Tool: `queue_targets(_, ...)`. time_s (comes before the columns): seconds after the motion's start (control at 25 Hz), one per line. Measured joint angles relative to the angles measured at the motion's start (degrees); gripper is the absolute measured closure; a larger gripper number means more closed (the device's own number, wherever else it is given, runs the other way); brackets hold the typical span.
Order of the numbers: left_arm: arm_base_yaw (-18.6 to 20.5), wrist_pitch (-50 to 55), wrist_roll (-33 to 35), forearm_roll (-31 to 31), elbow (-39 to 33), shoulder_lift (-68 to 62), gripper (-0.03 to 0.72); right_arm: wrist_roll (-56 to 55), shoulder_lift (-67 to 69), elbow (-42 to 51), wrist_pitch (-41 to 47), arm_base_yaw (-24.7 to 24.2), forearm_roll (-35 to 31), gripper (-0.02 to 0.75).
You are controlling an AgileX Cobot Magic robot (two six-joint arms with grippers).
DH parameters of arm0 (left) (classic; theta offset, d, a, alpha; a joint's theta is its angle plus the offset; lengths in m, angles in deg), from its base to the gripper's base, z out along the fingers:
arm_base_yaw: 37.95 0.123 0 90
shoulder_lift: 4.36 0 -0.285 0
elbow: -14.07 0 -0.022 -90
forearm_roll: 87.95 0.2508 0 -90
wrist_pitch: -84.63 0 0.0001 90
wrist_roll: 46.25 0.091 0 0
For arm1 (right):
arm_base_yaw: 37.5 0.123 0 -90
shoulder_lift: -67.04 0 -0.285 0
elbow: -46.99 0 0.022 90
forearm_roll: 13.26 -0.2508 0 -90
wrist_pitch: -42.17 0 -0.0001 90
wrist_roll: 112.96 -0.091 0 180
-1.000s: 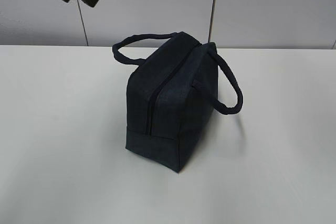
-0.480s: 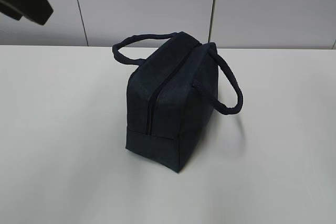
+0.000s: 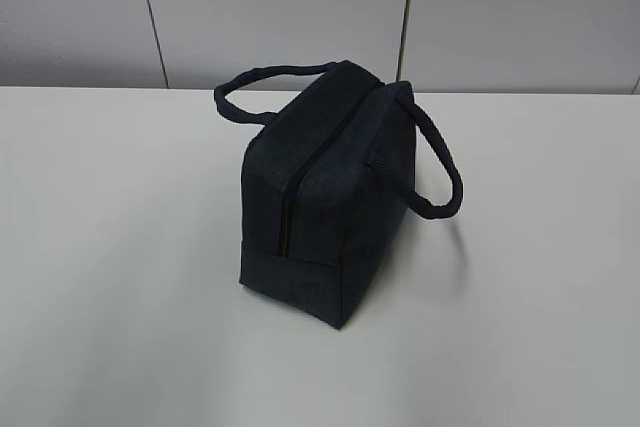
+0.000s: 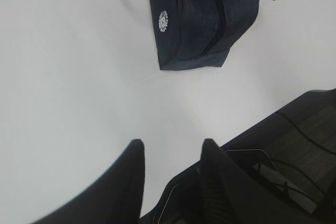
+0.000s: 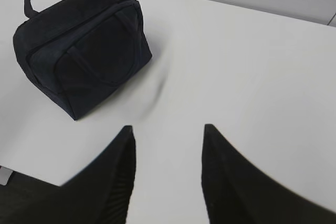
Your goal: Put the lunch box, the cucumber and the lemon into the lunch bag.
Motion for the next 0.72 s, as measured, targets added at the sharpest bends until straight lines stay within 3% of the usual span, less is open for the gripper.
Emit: queue_targets(0.72,0.00,-5.44,2.05,0.00,-23.60,30.49,0.449,2.16,-24.81,19.64,0.54,0.00,0.13,0.422)
